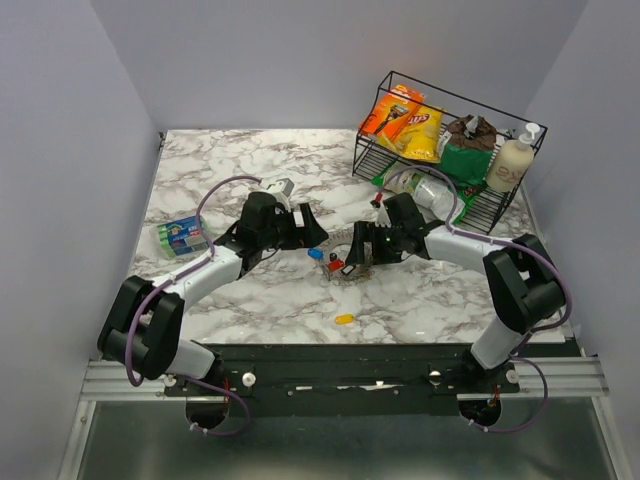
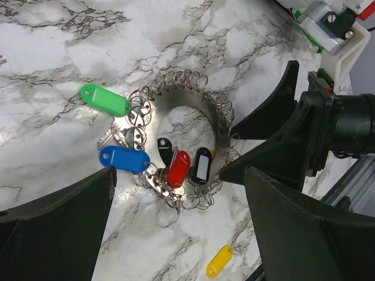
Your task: Put the keys on the keyring
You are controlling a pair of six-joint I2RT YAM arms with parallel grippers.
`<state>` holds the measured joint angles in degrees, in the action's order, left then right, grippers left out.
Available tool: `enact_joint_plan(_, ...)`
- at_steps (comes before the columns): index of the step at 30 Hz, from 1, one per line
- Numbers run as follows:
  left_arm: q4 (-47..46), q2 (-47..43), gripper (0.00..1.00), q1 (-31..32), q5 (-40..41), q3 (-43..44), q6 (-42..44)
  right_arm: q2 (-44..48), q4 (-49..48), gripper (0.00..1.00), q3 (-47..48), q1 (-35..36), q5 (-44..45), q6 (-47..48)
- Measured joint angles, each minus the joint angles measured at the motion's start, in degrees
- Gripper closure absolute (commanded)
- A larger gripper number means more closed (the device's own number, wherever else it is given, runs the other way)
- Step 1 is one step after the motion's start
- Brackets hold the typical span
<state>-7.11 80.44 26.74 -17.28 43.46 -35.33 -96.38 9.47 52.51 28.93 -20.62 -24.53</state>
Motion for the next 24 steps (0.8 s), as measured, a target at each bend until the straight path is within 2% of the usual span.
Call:
enact_joint_plan(9,0.00,-1.92,0.01,0.00,0.94,-0.59,0.44,0.83,0.72,0.00,0.04,0.74,1.64,0.07)
enact_joint_plan(17,-0.09,-2.82,0.01,0.00,1.18,-2.25,0.81,9.22,3.10,0.00,-0.20,0.74,7.56,0.90)
enact_joint_plan(24,-0.26,-2.86,0.01,0.00,1.16,-2.69,1.11,14.43,2.97,0.02,-3.72,-0.07,8.39,3.23)
